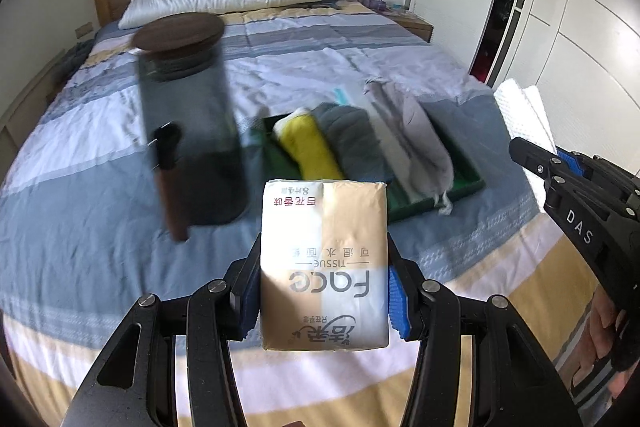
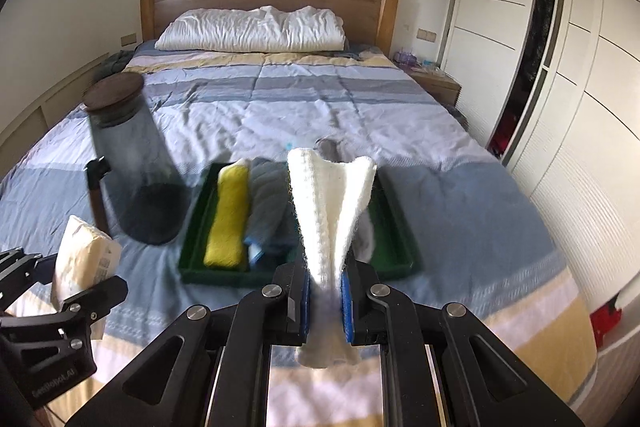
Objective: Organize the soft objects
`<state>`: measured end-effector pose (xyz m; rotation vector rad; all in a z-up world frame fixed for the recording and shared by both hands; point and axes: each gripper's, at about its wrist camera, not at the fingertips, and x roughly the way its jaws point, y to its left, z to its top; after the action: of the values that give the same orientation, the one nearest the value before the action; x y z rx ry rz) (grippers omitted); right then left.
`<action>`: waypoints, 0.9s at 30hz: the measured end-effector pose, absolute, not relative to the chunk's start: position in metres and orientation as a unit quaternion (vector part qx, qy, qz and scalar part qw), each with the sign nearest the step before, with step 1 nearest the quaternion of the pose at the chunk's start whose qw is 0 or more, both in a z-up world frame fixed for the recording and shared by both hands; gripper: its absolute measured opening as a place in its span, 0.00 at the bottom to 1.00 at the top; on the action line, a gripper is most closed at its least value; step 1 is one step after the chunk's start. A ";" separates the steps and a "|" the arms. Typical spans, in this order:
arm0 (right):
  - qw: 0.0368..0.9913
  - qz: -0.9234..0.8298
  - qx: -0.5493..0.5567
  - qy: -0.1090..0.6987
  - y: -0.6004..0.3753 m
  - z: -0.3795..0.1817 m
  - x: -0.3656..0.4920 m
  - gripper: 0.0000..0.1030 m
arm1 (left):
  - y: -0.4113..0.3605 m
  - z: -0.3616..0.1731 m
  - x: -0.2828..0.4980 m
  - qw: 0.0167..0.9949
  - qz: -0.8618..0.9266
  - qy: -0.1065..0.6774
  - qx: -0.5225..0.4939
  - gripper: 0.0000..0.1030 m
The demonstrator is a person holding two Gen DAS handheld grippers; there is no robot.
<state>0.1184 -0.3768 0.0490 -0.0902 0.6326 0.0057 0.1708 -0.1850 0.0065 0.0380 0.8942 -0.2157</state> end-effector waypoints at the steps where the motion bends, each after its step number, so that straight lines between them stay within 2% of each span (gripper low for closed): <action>1: 0.951 0.005 -0.049 0.306 -0.383 0.050 0.127 0.11 | -0.190 0.007 0.178 0.897 -0.105 0.429 0.017 0.45; 13: 0.944 0.053 -0.046 0.323 -0.431 0.011 0.230 0.11 | -0.240 -0.012 0.272 0.898 -0.098 0.429 0.014 0.45; 27: 0.918 0.111 -0.034 0.380 -0.436 -0.048 0.342 0.12 | -0.239 -0.068 0.324 0.881 -0.055 0.470 0.013 0.45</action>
<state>0.3423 -0.4361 -0.0481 -0.0695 0.7825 0.2277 0.3242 -0.2392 -0.0676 0.0263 0.9790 -0.1146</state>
